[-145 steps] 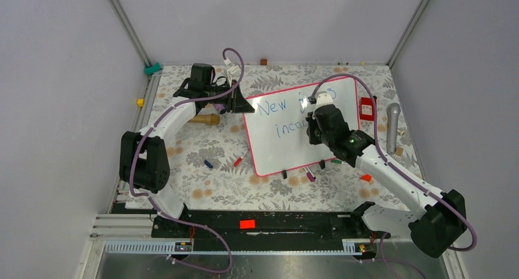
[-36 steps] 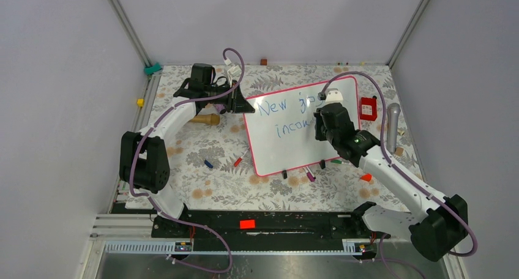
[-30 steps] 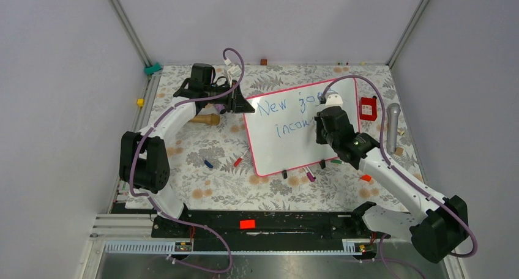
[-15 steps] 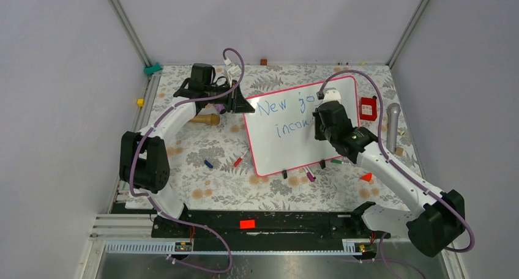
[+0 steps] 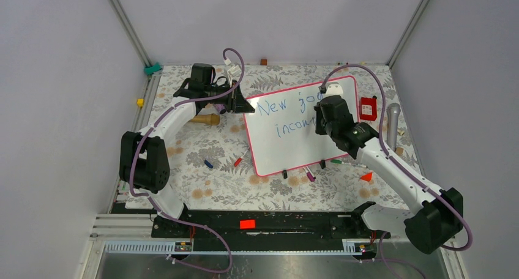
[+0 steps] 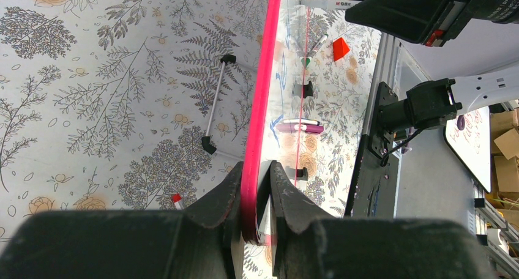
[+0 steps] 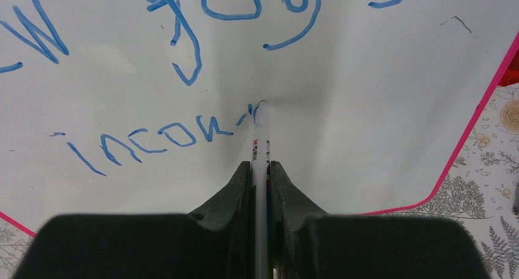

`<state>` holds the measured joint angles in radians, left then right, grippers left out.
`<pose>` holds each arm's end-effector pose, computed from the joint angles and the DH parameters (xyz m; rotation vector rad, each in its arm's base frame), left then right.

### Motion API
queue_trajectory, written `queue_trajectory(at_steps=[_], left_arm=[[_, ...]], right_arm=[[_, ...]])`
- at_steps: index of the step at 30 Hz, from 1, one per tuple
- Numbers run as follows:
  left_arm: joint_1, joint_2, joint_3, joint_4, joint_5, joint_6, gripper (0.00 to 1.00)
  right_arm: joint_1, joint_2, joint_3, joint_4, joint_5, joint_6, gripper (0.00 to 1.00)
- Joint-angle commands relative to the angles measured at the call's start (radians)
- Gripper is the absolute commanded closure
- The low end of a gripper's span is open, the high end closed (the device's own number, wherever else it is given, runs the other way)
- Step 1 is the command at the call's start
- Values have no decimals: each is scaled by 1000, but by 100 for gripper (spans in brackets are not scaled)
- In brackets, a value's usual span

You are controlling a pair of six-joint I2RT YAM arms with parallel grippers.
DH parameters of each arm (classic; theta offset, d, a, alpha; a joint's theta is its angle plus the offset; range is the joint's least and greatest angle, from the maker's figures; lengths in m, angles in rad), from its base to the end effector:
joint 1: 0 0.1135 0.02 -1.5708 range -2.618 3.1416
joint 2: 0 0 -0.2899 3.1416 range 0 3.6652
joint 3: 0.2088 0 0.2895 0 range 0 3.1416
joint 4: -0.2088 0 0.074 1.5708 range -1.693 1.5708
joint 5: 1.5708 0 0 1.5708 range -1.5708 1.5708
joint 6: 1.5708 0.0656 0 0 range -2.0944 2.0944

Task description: Write a sentence on the whiteboard

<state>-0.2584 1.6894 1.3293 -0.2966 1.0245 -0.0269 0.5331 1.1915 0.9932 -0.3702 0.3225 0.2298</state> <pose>0.3976 -0.1631 0.2917 0.8028 1.9781 -1.2892 0.2835 0.1432 0.3125 -0.1323 2.1045 0.1112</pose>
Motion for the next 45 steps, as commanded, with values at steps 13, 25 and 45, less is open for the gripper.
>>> queue_trajectory(at_steps=[13,25,45], left_arm=[[-28,-6,13,25,-135,133,88],[-3,0,70,-115,-206,238,92],[60,52,186,-353,-218,421,100]], right_arm=[[-43,-127,-20,50,12,-15,100],[-84,-103,-28,49,-56,12,100],[-248,-185,-4,29,42,43,100]])
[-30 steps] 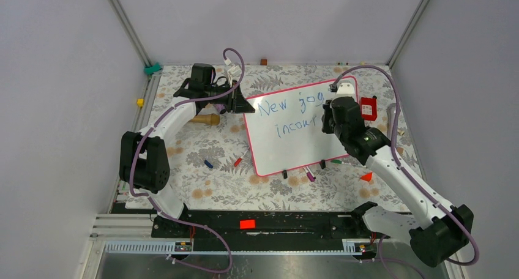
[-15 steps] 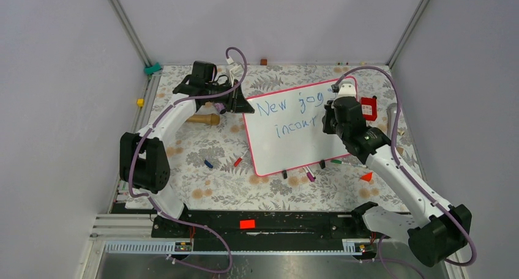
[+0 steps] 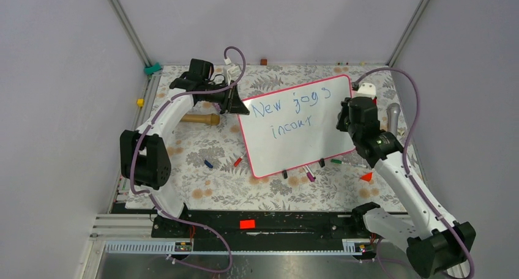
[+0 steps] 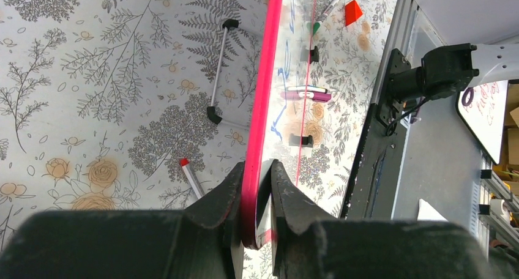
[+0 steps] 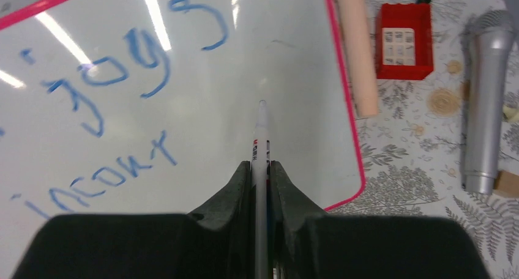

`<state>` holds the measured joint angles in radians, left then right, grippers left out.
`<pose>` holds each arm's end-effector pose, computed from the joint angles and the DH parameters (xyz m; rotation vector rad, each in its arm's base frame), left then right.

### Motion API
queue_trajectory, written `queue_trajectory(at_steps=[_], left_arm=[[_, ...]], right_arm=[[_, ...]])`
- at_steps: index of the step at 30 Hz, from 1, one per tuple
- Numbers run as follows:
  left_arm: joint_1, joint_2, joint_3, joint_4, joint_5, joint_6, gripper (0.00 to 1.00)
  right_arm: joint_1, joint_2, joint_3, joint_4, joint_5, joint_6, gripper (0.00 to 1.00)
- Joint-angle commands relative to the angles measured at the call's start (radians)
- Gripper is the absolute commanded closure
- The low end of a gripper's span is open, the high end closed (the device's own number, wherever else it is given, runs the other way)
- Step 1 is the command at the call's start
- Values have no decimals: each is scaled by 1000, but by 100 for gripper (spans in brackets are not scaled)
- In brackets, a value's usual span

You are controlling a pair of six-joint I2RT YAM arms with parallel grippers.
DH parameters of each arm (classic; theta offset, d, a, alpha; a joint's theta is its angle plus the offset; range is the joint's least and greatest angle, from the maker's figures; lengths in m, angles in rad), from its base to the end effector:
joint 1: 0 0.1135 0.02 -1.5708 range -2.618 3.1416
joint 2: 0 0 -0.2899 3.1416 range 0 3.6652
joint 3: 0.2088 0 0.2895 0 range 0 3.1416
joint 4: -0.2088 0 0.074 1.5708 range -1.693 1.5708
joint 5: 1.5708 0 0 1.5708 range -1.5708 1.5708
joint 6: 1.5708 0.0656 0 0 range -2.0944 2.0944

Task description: Write a sentence on the whiteboard

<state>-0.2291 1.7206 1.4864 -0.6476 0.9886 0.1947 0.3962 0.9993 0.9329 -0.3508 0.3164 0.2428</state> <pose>0.3992 -0.1493 0.3078 0.8830 2.0716 -1.2050 0.2610 0.0871 0.3432 0.0526 1.9668 0.1035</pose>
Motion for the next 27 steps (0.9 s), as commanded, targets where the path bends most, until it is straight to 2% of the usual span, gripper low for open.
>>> queue_trajectory(at_steps=[1,4,8,12,14,18,22,27], left_arm=[[30,20,29,-1,-180,200,100],[25,21,23,-2,-169,204,100],[14,17,11,-5,-175,202,100],[5,18,2,-9,-194,213,100],[0,22,11,-33,-188,240,100],[-7,22,11,-46,-170,270,100],[-9,41,27,-82,-190,291,100],[-9,89,76,-123,-196,322,100]], right_arm=[[-153,22,67,14,33,49,100],[-274,82,96,43,0,87,100],[-447,229,144,93,-144,196,100],[-535,417,208,157,-304,327,100],[-567,498,222,210,-440,387,100],[-585,617,237,313,-649,474,100],[-573,623,152,437,-747,555,100],[-551,474,-51,483,-719,558,100]])
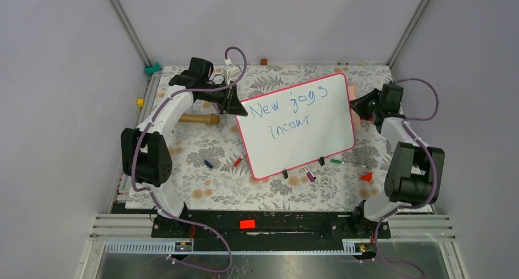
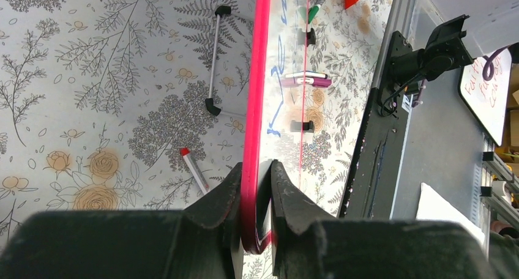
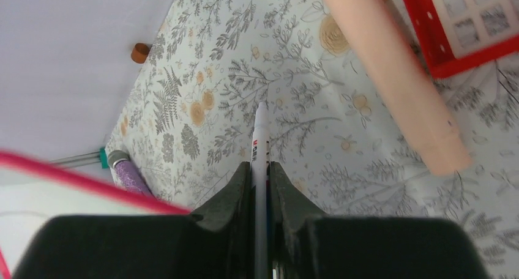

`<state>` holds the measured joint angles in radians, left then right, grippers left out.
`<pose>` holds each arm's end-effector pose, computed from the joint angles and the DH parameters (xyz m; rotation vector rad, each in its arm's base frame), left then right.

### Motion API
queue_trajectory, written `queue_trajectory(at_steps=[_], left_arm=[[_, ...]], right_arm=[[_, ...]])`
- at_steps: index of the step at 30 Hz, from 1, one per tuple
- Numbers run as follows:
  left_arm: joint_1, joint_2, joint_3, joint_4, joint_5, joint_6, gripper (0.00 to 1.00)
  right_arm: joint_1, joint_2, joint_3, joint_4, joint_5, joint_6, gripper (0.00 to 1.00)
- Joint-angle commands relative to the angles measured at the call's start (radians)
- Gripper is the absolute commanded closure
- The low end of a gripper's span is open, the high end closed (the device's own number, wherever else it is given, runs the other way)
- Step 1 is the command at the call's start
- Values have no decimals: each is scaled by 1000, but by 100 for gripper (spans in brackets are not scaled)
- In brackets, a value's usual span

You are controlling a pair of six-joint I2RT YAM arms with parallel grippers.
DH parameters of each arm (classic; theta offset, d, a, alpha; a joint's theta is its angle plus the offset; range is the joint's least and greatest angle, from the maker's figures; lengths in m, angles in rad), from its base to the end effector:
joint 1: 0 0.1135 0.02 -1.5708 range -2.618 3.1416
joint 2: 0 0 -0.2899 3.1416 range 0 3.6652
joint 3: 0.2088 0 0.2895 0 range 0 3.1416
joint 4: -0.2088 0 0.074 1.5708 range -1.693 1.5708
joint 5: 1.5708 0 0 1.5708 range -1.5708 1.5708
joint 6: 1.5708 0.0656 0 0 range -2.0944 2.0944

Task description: Write a sentence on the whiteboard

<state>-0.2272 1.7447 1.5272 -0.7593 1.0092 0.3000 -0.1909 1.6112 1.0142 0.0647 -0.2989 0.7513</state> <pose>0.3973 -0.1488 0.3062 0.9545 2.0755 -1.2181 0.4135 -0.0602 0.2242 0.8058 1.9871 0.6468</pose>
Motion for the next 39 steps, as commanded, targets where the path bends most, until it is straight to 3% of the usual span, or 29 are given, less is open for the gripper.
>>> queue_trajectory(at_steps=[1,13,18,22,26,31,33,36,39], left_arm=[[-8,75,52,-21,-216,223,100],[28,157,192,-187,-142,389,100],[44,231,294,-353,-80,600,100],[46,281,355,-429,-36,667,100],[46,271,328,-431,-21,692,100],[42,253,333,-430,-2,688,100],[43,243,331,-430,-6,686,100],[41,237,336,-431,-5,683,100],[41,250,364,-430,-18,624,100]], right_arm=[[36,-167,-174,72,-100,52,100],[169,-421,-405,19,-104,21,100],[178,-529,-389,-43,100,2,100],[79,-458,-250,-134,82,-37,100],[-35,-335,-134,-112,50,-61,100],[-50,-41,73,-85,-172,-12,100],[-39,17,89,-16,-243,27,100],[36,21,52,-6,-226,8,100],[122,-20,-106,97,-183,59,100]])
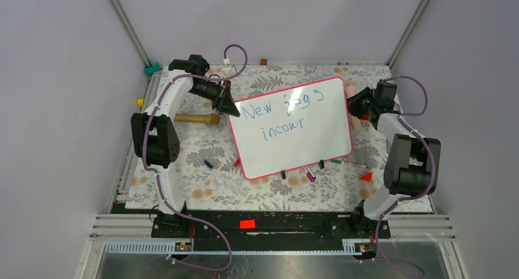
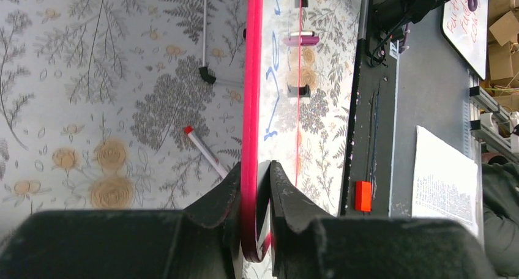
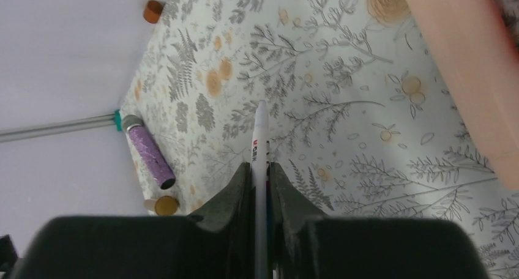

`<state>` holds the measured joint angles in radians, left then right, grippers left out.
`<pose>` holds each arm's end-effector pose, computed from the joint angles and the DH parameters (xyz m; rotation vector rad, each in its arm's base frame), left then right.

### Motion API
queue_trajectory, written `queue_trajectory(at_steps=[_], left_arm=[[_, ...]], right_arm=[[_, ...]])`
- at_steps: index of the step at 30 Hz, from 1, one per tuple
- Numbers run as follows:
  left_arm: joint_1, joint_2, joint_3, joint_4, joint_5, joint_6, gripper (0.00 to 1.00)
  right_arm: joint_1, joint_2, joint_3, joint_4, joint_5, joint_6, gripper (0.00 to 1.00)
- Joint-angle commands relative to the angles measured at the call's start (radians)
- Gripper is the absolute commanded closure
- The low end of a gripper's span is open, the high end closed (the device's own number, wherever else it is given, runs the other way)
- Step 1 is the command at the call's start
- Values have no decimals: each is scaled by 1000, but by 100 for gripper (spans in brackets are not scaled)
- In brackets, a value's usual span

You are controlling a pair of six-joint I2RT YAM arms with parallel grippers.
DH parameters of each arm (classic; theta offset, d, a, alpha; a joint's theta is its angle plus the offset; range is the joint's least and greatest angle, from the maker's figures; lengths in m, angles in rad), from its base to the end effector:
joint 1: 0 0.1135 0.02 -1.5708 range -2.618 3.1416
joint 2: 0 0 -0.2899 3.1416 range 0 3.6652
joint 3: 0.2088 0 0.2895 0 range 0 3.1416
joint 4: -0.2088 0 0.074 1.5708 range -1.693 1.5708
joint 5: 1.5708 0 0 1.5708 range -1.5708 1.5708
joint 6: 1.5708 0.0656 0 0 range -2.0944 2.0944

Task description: Write a sentence on the whiteboard

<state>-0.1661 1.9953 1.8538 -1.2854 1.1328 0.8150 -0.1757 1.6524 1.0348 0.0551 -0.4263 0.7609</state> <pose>0.4269 -0.1318 0.2964 1.1857 1.9945 -1.3438 0.4206 -0.0471 0.2160 0.7470 2.0498 0.7937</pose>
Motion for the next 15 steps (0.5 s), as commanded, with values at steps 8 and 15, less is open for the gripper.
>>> queue_trajectory(at_steps=[8,15], left_arm=[[-21,-46,70,49,-225,78,100],[-21,-75,30,50,-225,118,100]], right_arm=[[262,-260,-456,256,152,112,100],[326,-363,-514,223,193,90,100]])
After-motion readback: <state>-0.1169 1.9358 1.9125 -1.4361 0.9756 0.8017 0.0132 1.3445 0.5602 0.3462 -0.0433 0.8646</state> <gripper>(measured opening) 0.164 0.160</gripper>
